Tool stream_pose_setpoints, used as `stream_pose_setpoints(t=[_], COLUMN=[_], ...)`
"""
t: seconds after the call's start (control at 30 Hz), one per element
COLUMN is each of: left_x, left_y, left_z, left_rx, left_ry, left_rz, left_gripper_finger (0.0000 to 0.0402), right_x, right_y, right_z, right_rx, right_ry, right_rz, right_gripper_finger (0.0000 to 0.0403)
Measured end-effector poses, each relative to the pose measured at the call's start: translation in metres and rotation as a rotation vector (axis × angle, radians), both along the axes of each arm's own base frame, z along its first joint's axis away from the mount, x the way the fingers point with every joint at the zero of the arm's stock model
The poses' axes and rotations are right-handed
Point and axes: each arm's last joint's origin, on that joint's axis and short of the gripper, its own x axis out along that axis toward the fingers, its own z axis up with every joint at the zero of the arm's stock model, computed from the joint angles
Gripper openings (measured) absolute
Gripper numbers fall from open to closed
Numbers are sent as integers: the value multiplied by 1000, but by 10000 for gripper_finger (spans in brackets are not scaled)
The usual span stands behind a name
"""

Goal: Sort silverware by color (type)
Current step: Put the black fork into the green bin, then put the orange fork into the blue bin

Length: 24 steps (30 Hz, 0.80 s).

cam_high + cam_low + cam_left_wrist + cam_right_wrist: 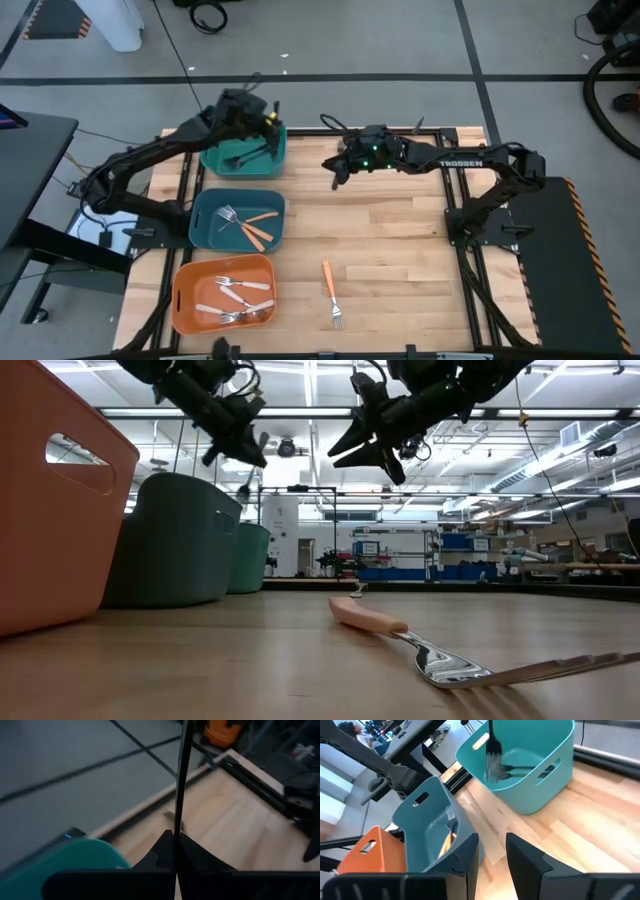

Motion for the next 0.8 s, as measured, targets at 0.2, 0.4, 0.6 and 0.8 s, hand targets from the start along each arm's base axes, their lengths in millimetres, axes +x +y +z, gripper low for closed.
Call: stream_pose_setpoints(t=[0.2,0.4,0.6,0.8], left_x=[-35,-43,-44,-43], left_y=[15,16,21,22], left_z=[2,-15,-27,-34], left_rx=[86,163,151,102], left_ry=[177,457,607,631], left_rz=[7,-149,-95,-96], left_gripper_finger=[11,22,58,96], right_x=[-5,-11,-18,-23], right_y=[-15,-30,-45,-55], right_z=[0,0,0,0], right_rx=[-76,-159,-169,-167], right_ry=[15,36,43,45], right_rz=[-13,-24,-70,-102], right_gripper_finger=[105,105,105,105])
